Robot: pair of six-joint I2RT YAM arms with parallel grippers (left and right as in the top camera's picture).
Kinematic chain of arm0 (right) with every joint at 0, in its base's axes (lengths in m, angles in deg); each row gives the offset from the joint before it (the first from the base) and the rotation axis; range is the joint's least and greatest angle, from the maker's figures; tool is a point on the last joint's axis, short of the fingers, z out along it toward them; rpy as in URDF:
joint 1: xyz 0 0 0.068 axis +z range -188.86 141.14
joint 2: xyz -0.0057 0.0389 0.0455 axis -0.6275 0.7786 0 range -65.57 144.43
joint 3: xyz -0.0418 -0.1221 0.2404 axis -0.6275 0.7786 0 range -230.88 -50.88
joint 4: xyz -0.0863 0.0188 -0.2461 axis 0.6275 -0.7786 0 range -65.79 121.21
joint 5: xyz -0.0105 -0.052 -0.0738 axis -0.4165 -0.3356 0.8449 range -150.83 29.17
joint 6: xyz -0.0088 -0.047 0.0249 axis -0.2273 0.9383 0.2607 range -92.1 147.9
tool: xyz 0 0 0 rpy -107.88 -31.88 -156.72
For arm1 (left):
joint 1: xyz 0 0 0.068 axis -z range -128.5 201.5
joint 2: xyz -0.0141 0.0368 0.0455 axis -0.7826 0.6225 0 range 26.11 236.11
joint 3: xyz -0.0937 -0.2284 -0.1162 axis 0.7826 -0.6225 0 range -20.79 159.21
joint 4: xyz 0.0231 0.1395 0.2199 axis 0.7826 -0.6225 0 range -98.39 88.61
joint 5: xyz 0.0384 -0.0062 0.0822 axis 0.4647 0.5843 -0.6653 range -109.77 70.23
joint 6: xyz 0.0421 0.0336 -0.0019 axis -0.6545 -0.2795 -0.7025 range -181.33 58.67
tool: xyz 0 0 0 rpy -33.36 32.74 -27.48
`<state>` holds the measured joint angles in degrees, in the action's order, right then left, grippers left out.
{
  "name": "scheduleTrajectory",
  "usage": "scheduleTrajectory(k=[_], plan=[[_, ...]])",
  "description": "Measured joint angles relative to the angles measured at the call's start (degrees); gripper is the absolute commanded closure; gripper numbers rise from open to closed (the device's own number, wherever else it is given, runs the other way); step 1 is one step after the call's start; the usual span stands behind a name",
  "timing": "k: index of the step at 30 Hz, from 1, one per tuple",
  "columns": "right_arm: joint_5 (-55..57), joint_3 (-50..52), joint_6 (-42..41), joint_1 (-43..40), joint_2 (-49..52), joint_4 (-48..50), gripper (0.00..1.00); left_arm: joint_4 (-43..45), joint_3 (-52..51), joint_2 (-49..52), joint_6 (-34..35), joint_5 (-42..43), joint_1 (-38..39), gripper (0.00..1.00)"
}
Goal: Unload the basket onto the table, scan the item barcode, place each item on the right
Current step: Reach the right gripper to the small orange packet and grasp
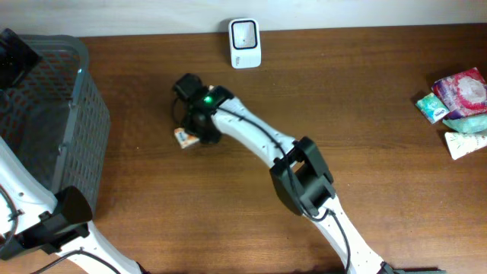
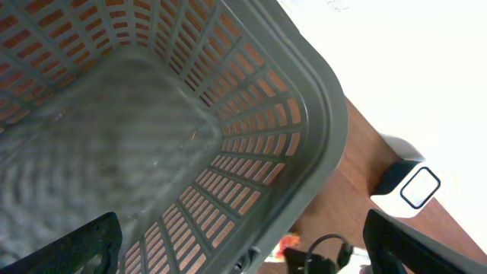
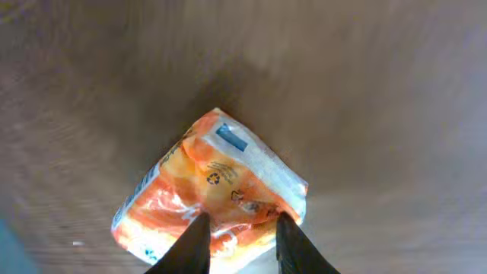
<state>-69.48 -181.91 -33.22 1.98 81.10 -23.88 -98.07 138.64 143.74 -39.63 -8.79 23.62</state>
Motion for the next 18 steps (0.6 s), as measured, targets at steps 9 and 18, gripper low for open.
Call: scheduleTrajectory(k=[9,18], plan=[[-11.34,0.55,21.97,-11.98,-3.67,-10.69,0.61,0.00,0.00,0.00,0.02,0.00,0.00,0.01],[-8.17,15.13,6.19,-9.99,-6.38,9.27,0.70,0.00,0.00,0.00,0.02,0.00,0.00,0.01]])
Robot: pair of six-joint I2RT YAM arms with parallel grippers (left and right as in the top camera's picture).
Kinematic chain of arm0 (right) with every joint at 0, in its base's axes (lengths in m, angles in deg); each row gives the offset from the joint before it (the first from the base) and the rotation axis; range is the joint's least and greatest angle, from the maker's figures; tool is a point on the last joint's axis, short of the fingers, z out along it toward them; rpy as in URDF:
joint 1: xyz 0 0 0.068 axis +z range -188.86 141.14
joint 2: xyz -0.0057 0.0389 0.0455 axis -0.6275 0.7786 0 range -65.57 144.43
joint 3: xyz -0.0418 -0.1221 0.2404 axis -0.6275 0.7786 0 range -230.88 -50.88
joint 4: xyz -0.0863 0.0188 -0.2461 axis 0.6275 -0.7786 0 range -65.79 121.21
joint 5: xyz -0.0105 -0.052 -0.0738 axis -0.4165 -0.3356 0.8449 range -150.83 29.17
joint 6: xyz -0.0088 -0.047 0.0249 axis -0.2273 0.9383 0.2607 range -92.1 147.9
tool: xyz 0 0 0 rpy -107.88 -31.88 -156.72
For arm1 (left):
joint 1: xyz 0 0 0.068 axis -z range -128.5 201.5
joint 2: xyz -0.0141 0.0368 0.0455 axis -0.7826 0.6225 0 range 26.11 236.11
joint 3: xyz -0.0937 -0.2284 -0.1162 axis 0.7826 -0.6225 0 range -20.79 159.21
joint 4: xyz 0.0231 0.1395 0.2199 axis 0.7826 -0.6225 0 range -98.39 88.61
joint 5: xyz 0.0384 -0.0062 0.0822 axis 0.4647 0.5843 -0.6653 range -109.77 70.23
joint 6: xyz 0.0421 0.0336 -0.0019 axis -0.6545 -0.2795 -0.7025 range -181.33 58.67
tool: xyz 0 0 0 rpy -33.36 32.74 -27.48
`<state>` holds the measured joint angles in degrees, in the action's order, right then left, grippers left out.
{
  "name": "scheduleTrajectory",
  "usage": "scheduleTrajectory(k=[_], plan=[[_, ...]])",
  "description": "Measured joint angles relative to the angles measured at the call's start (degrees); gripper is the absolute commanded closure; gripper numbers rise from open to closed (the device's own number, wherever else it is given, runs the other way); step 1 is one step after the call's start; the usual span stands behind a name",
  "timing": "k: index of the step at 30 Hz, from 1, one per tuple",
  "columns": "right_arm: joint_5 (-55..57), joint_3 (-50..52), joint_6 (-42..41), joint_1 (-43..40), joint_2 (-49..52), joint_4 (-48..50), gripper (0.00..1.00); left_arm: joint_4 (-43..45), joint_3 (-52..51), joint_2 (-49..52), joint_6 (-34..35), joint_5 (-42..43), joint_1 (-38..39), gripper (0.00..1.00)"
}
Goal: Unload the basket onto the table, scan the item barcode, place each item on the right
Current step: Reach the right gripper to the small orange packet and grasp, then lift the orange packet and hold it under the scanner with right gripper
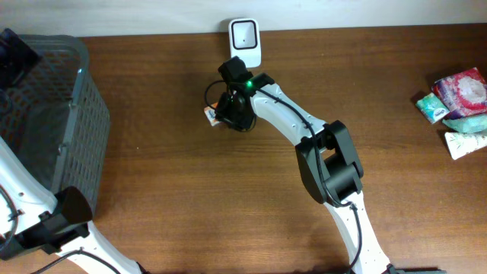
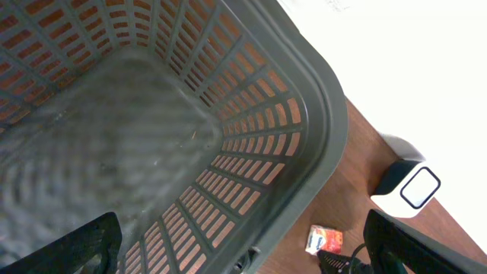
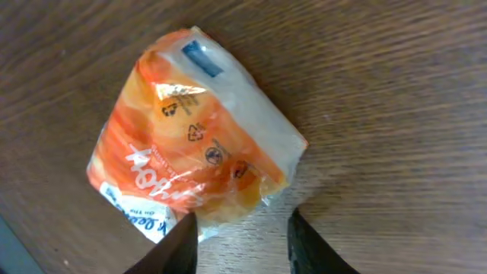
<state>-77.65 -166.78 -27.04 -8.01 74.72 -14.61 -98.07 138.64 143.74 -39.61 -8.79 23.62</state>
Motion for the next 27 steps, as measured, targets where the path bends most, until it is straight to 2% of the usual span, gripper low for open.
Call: scheduleTrajectory(k=[2,3,4,7,13,17,19,24,26,27], plan=[[-3.85,0.39,0.92,-0.28,0.00,-0.02,0.69,0.00,0.00,0.00,-0.02,0.00,0.00,0.01],[-6.12,0.52,0.94,-0.68,0.00,-0.26,0.61,0.00,0.00,0.00,0.00,0.00,0.00,0.01],[-8.07,0.57,0.94,-1.14,0.00,-0.37,0.59,0.00,0.00,0.00,0.00,0.00,0.00,0.01],[-13.73,0.63,-2.78,-3.63,-0.22,1.38,0.59,0.00,0.00,0.00,0.00,0.00,0.00,0.01],[-6.47,0.70,-11.56,-2.54,-0.52,4.55,0.60,0.00,0.00,0.00,-0.02,0.00,0.00,0.01],[-2.23,0.74,-12.17,0.13,-0.50,5.66,0.92,0.00,0.00,0.00,0.00,0.00,0.00,0.01],[-1.60,0.76,-8.55,0.79,-0.48,5.44,0.96,0.00,0.00,0.00,-0.02,0.00,0.00,0.01],[-2.14,1.01,3.54,-1.22,-0.48,-5.07,0.96,0.02,0.00,0.00,0.00,0.00,0.00,0.01],[-5.35,1.01,5.73,-3.72,-0.52,-5.90,0.95,0.00,0.00,0.00,0.00,0.00,0.00,0.01],[-10.88,1.31,7.80,-5.07,-0.52,-1.27,0.77,-0.02,0.00,0.00,0.00,0.00,0.00,0.01]])
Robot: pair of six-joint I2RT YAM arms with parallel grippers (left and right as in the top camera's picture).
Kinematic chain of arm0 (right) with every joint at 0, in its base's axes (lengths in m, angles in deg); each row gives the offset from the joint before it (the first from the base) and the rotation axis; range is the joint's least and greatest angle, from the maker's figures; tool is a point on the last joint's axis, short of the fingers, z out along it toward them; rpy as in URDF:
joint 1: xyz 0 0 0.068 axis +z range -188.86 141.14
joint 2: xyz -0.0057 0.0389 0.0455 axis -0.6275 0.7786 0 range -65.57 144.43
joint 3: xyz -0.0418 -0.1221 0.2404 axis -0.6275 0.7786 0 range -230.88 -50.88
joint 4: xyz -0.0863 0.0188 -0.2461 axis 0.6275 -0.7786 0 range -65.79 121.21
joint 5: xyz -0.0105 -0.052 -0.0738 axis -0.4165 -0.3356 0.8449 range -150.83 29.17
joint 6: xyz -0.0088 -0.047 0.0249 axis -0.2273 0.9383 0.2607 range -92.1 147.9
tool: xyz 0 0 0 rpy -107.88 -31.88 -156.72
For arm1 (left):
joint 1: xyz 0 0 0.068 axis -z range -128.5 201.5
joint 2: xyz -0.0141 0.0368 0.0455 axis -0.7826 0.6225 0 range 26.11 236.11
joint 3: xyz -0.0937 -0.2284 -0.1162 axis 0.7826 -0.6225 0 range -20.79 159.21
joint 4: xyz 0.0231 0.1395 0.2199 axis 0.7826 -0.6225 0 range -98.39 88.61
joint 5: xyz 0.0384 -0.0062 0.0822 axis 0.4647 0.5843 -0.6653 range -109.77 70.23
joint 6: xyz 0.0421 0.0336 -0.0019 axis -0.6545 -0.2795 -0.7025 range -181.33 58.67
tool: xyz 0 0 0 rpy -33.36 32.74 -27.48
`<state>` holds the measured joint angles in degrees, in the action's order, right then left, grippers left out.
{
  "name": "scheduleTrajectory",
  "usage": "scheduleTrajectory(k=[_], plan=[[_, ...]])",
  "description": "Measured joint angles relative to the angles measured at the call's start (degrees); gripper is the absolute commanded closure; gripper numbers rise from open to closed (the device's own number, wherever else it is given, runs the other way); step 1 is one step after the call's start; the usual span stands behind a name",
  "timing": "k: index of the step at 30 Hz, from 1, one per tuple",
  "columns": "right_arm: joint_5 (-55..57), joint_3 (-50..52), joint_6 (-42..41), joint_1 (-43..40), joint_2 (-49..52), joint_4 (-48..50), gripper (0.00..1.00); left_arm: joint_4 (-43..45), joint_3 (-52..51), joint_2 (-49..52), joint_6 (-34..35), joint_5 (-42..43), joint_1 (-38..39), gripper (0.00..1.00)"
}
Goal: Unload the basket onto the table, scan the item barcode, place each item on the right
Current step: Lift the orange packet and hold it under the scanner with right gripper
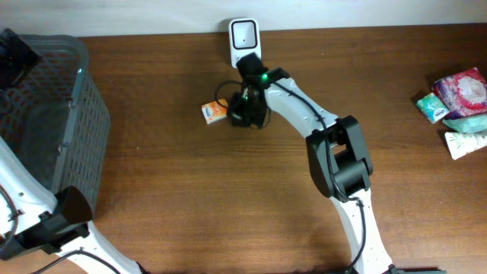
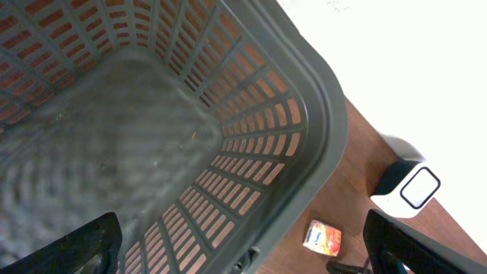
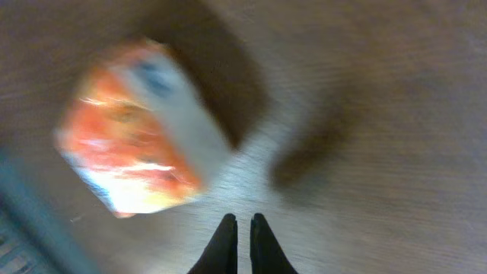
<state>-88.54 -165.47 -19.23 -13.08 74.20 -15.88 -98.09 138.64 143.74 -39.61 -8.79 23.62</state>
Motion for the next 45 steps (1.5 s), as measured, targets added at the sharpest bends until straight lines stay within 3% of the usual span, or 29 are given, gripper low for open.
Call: scheduleTrajectory(k=[2,3,6,8,12,13,14,15,16,17,18,19,20,24,28,29,32,35,39,45], plan=[[-8.02,0.28,1.03,-0.96,-0.11,6.54,0.50,0.02,0.00,0.00,-0.02,0.00,0.00,0.01],[-11.50,0.28,-0.35,-0.76,-0.22,10.21,0.46,0.04,0.00,0.00,0.00,0.00,0.00,0.01],[-7.10,0.28,-11.52,0.44,-0.44,10.10,0.50,0.02,0.00,0.00,0.00,0.00,0.00,0.01],[0.17,0.28,-19.50,1.51,-0.44,9.27,0.43,0.02,0.00,0.00,0.00,0.00,0.00,0.01],[12.20,0.28,-26.82,5.44,-0.39,12.57,0.44,0.00,0.00,0.00,0.00,0.00,0.00,0.01],[13.18,0.28,-27.26,5.99,-0.31,14.12,0.50,0.02,0.00,0.00,0.00,0.00,0.00,0.01],[13.90,0.28,-27.65,6.51,0.00,14.88,0.70,0.02,0.00,0.00,0.00,0.00,0.00,0.01],[14.60,0.28,-27.67,6.80,0.79,14.32,0.78,0.02,0.00,0.00,0.00,0.00,0.00,0.01],[14.80,0.26,-27.96,6.80,1.20,13.62,0.78,0.02,0.00,0.00,0.00,0.00,0.00,0.01],[15.19,0.17,-27.91,6.80,1.22,12.50,0.71,0.02,0.00,0.00,0.00,0.00,0.00,0.01],[15.76,0.15,-27.58,6.78,1.29,12.15,0.76,0.04,0.00,0.00,0.00,0.00,0.00,0.01],[15.96,0.11,-27.19,6.78,1.29,12.24,0.95,0.02,0.00,0.00,0.00,0.00,0.00,0.01],[16.37,-0.11,-26.14,6.78,1.31,11.91,0.96,0.02,0.00,0.00,0.00,0.00,0.00,0.01],[15.41,-1.11,-14.69,5.99,0.98,6.12,0.96,0.02,0.00,0.00,0.00,0.00,0.00,0.01],[6.29,-0.83,12.72,3.08,0.02,0.33,0.96,0.02,0.00,0.00,0.00,0.00,0.00,0.01],[-3.58,-0.33,19.19,1.14,-0.11,0.28,0.96,0.02,0.00,0.00,0.00,0.00,0.00,0.01],[-20.02,-0.31,25.44,-3.98,-0.76,0.81,0.96,0.02,0.00,0.00,0.00,0.00,0.00,0.01],[-44.94,-0.31,40.85,-12.98,-0.98,0.83,0.96,0.02,0.00,0.00,-0.02,0.00,0.00,0.01],[-57.53,-0.28,48.09,-19.87,-1.18,1.22,0.96,0.02,0.00,0.00,0.00,0.00,0.00,0.01],[-59.23,-0.20,53.51,-23.39,-1.20,4.46,0.96,0.02,0.00,0.00,-0.02,0.00,0.00,0.01]])
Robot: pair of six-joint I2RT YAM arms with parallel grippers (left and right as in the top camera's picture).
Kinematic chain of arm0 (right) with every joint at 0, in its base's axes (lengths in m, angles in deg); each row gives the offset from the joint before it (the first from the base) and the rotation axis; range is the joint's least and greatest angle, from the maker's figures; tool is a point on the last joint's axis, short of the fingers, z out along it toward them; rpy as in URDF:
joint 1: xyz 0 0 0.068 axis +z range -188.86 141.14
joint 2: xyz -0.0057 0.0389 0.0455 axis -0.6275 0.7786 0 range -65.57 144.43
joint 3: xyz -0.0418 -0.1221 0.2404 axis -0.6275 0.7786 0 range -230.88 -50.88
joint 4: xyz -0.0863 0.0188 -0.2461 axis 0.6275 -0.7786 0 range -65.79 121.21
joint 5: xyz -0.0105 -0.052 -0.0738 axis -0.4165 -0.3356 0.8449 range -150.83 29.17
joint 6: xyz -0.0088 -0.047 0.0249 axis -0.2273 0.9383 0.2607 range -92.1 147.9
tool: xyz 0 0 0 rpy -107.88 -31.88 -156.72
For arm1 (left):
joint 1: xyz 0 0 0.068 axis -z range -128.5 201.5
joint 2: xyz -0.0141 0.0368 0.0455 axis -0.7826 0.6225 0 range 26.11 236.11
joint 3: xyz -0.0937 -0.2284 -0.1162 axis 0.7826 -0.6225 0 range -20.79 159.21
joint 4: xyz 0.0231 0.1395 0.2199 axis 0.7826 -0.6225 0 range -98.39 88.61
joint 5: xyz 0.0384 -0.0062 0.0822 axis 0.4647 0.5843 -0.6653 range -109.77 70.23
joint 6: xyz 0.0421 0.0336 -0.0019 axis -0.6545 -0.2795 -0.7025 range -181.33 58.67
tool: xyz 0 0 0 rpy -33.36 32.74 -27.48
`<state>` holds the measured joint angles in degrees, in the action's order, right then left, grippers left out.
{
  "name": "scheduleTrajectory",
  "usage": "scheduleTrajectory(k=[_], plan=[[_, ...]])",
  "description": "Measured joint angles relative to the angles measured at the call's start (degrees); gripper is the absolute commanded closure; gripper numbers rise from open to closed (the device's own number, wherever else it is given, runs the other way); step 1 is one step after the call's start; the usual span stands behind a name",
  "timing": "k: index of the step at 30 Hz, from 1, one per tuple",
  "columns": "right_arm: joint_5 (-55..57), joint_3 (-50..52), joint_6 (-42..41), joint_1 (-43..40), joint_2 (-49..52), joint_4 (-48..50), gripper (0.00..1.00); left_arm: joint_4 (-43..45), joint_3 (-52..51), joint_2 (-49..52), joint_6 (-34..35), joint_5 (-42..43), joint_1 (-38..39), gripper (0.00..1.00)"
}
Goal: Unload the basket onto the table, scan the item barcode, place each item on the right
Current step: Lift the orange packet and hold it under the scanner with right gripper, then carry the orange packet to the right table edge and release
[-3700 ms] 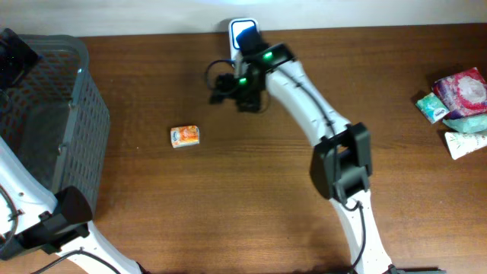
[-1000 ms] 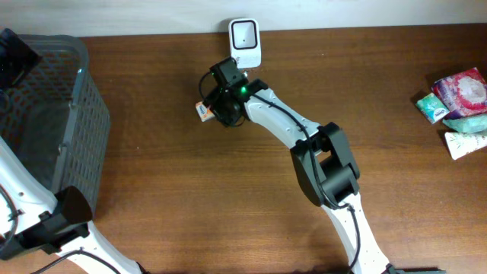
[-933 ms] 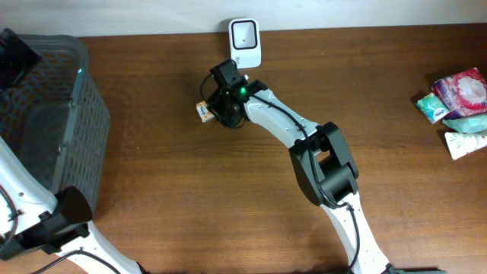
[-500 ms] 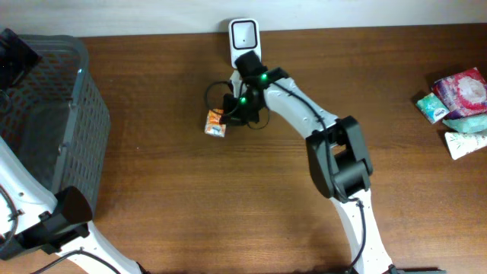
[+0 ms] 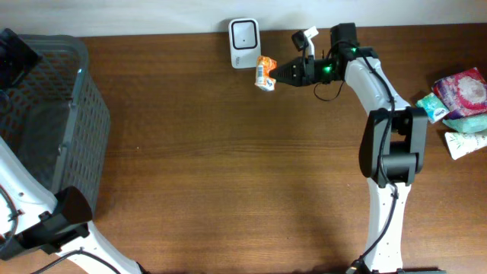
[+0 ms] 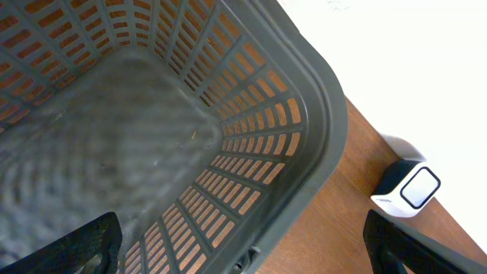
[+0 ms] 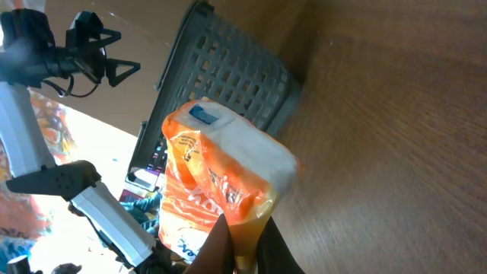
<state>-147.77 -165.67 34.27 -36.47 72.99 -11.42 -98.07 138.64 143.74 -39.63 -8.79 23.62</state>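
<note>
The orange and white packet [image 5: 265, 73] hangs above the table just right of the white scanner [image 5: 244, 33], which stands at the far edge. My right gripper [image 5: 280, 74] reaches in from the right and is shut on the packet's edge. In the right wrist view the packet [image 7: 228, 179] rises from between the shut fingers [image 7: 217, 247], with a blue patch at its top. My left gripper [image 6: 243, 262] hovers over the grey basket [image 6: 304, 114], its fingers [image 6: 84, 243] spread wide with nothing between them. The scanner [image 6: 407, 186] shows beyond the basket's rim.
The grey basket [image 5: 76, 99] fills the table's left end. Several packets in pink, teal and white [image 5: 458, 103] lie at the right edge. The right arm's links [image 5: 388, 144] stretch along the right half of the table.
The packet lay on the table left of my shut, bare right gripper. Now that gripper is shut on it and holds it in the air right of the scanner. The left arm is unchanged.
First the packet lay mid-table with my right fingers apart astride its edge. Then it sat nearer the scanner, fingers still apart. Then it lay beside the shut gripper. Now it is gripped and raised by the scanner.
</note>
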Motion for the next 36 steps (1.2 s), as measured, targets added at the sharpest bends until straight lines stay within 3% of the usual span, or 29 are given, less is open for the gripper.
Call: scheduleTrajectory(k=[2,4,8,10,13,15,20,24,26,30,36], plan=[[0.81,0.00,-0.33,0.92,0.00,-0.74,0.96,0.00,0.00,0.00,0.02,0.00,0.00,0.01],[10.91,-0.02,-4.13,2.86,-0.26,-7.89,0.96,0.02,0.00,0.00,0.00,0.00,0.00,0.01],[52.43,-1.29,-11.39,12.63,-0.31,-17.40,0.96,0.00,0.00,0.00,0.00,0.00,0.00,0.01],[71.82,-6.99,-12.17,16.37,-0.31,-18.60,0.96,0.00,0.00,0.00,0.02,0.00,0.00,0.01],[94.47,-12.09,-6.21,20.02,-0.50,-7.41,0.96,-0.02,0.00,0.00,0.00,-0.02,0.00,0.01],[103.71,-12.17,3.74,21.33,-0.61,5.29,0.96,0.04,0.00,0.00,0.02,0.00,0.00,0.01],[106.38,-12.48,22.53,21.29,0.39,24.85,0.96,-0.02,0.00,0.00,0.00,0.00,0.00,0.01],[104.87,-12.46,28.17,21.29,0.96,30.27,0.96,0.00,0.00,0.00,0.02,0.00,0.00,0.01],[105.09,-12.46,23.89,21.27,1.01,28.52,0.96,0.00,0.00,0.00,0.00,0.00,0.00,0.01],[105.28,-12.61,6.84,19.85,0.94,18.67,0.96,0.00,0.00,0.00,0.00,0.00,0.00,0.01],[105.88,-13.05,-7.41,5.60,-7.43,-13.88,0.96,-0.13,0.00,0.00,0.02,-0.02,0.00,0.01]])
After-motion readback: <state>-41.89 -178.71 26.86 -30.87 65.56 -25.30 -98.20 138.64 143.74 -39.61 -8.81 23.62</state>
